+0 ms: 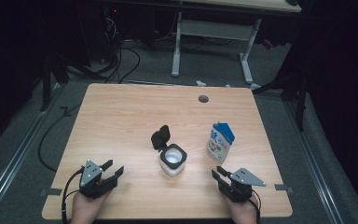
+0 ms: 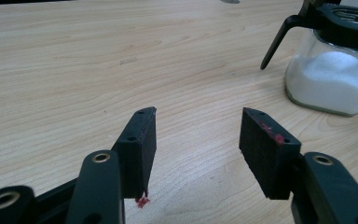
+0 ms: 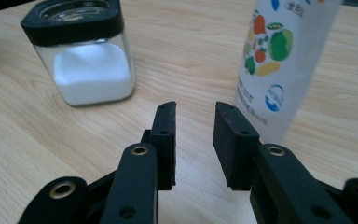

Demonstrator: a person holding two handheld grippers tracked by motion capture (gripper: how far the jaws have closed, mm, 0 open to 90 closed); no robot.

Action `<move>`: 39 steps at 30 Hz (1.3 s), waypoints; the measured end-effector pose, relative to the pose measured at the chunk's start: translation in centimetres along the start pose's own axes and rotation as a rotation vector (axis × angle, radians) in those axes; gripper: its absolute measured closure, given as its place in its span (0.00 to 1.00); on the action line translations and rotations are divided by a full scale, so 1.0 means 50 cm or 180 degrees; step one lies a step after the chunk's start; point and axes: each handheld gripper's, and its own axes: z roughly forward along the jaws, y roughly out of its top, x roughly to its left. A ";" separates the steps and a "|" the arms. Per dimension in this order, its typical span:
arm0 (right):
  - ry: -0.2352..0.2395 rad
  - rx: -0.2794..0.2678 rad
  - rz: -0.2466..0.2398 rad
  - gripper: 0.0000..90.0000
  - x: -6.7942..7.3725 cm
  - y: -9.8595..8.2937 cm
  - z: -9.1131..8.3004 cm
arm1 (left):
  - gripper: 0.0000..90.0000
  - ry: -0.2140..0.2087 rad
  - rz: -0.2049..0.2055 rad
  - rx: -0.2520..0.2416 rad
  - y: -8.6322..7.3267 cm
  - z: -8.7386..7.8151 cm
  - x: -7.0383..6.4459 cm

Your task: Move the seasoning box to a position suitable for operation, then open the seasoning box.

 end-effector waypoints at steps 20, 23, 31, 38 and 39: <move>0.0038 -0.0045 -0.0062 0.79 0.036 0.034 0.062 | 0.55 -0.0086 -0.0068 -0.0020 0.011 0.020 -0.020; 0.0072 -0.0023 -0.0031 0.78 0.035 0.027 0.063 | 0.57 -0.0086 -0.0057 0.0024 0.011 0.029 -0.029; 0.0072 0.0002 -0.0059 0.76 0.030 0.026 0.062 | 0.61 -0.0059 -0.0072 0.0053 0.015 0.056 -0.046; 0.0034 -0.0021 -0.0074 0.75 0.021 0.027 0.049 | 0.66 -0.0047 -0.0169 0.0068 0.024 0.082 -0.057; 0.0038 -0.0022 -0.0066 0.75 0.020 0.027 0.048 | 0.67 -0.0045 -0.0174 0.0064 0.025 0.086 -0.058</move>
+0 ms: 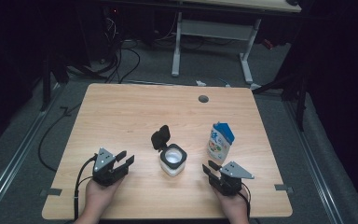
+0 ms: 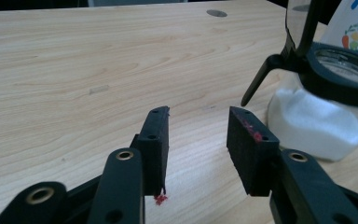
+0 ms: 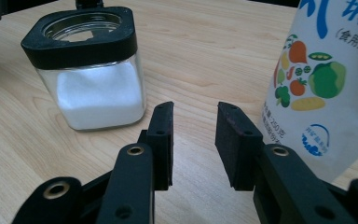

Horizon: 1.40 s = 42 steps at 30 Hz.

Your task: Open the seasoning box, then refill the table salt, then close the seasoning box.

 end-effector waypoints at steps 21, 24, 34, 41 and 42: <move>0.0071 0.0126 0.0001 0.89 0.016 0.002 0.017 | 1.00 -0.0159 -0.0016 0.0006 0.030 0.081 -0.089; 0.0122 0.0159 -0.0026 0.94 0.025 0.006 0.024 | 1.00 -0.0189 -0.0038 0.0010 0.033 0.090 -0.100; 0.0225 0.0252 -0.0112 0.97 0.047 0.016 0.045 | 1.00 -0.0263 -0.0075 0.0017 0.039 0.103 -0.127; 0.0291 0.0261 -0.0108 1.00 0.056 0.023 0.058 | 1.00 -0.0272 -0.0083 0.0020 0.035 0.101 -0.134; 0.0295 0.0270 -0.0116 1.00 0.059 0.023 0.059 | 1.00 -0.0281 -0.0087 0.0025 0.034 0.100 -0.135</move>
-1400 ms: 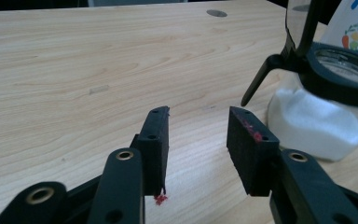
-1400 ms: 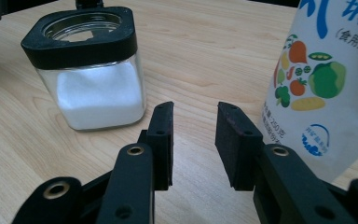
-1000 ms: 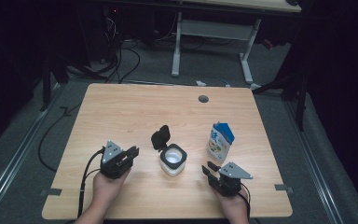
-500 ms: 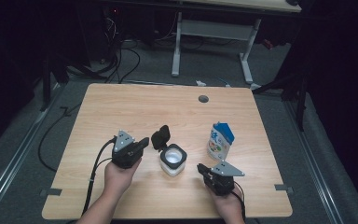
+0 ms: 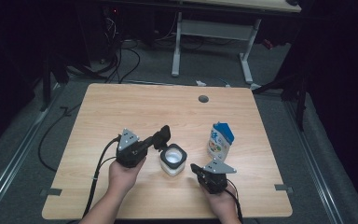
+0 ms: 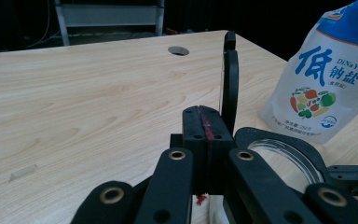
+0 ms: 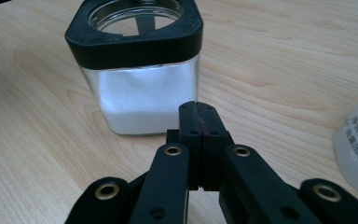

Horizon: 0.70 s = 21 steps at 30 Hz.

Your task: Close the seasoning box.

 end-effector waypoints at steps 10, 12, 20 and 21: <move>0.0021 -0.0015 -0.0044 1.00 0.009 0.004 0.003 | 1.00 -0.0104 -0.0040 0.0044 -0.022 -0.011 -0.015; 0.0031 -0.0011 -0.0040 1.00 0.009 0.004 0.003 | 1.00 -0.0130 -0.0043 0.0048 -0.027 -0.014 -0.020; 0.0026 -0.0007 -0.0063 1.00 0.012 0.004 0.003 | 1.00 -0.0207 0.0016 0.0147 -0.052 -0.018 -0.036; 0.0022 -0.0007 -0.0065 1.00 0.012 0.004 0.003 | 1.00 -0.0208 0.0035 0.0154 -0.055 -0.018 -0.036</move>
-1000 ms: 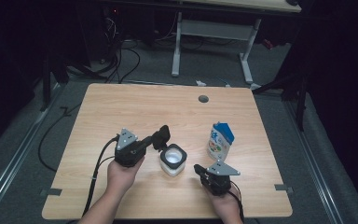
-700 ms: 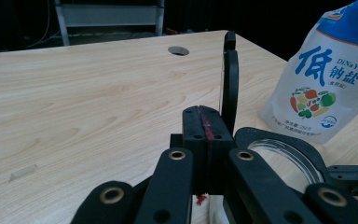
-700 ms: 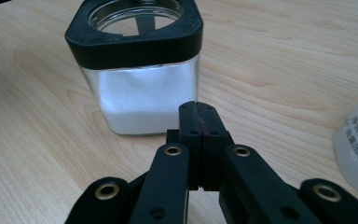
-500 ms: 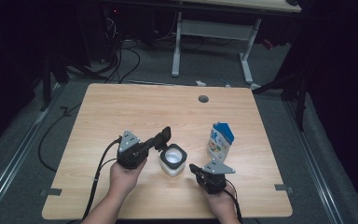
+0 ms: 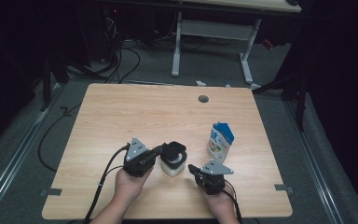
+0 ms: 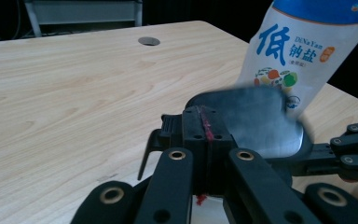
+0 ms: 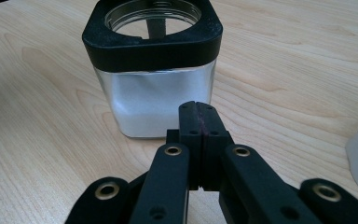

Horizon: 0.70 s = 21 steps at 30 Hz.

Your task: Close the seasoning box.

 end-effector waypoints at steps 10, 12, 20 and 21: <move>-0.0034 -0.0011 0.0029 1.00 -0.008 -0.003 -0.002 | 1.00 0.0094 0.0010 0.0003 -0.017 -0.025 0.020; -0.0043 -0.0015 0.0039 1.00 -0.012 -0.002 0.000 | 1.00 0.0141 0.0034 -0.0006 -0.026 -0.036 0.028; -0.0159 0.0016 0.0101 1.00 -0.031 0.014 0.034 | 1.00 0.0238 -0.0078 0.0147 -0.080 -0.047 0.049; -0.0171 0.0016 0.0108 1.00 -0.033 0.017 0.038 | 1.00 0.0232 -0.0069 0.0163 -0.086 -0.046 0.048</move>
